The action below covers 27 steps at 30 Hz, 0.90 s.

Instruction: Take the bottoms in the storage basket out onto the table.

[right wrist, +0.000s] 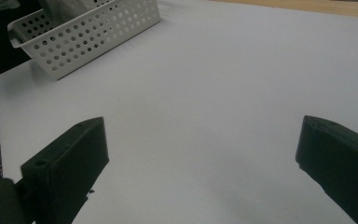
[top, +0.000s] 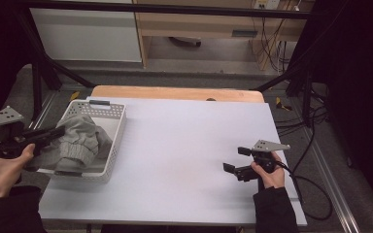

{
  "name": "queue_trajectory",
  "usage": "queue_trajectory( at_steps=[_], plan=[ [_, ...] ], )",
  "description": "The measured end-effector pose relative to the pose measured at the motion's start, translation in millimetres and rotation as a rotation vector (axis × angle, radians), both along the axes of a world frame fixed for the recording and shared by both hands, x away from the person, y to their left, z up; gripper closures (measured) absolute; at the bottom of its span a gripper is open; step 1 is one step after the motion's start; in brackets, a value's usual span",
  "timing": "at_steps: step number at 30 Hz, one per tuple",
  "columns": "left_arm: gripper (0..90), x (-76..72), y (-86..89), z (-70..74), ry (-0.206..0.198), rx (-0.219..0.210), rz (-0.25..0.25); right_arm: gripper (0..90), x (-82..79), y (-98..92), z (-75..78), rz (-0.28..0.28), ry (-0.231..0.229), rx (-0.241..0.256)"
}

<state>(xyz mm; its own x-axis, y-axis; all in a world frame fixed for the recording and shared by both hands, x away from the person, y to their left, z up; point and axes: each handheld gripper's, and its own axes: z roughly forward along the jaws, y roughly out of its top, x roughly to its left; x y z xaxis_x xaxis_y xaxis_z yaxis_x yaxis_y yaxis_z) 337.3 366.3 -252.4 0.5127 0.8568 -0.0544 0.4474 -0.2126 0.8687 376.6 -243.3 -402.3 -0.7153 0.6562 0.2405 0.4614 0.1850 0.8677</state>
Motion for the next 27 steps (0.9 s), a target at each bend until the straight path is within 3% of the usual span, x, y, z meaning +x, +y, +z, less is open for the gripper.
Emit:
queue_trajectory(
  at_steps=[27],
  plan=[
    [81.8,-7.2,4.5,22.7,-0.039,-0.001,-0.011,2.7,0.3,0.2,-0.4,0.002,-0.001,-0.004]
  ],
)
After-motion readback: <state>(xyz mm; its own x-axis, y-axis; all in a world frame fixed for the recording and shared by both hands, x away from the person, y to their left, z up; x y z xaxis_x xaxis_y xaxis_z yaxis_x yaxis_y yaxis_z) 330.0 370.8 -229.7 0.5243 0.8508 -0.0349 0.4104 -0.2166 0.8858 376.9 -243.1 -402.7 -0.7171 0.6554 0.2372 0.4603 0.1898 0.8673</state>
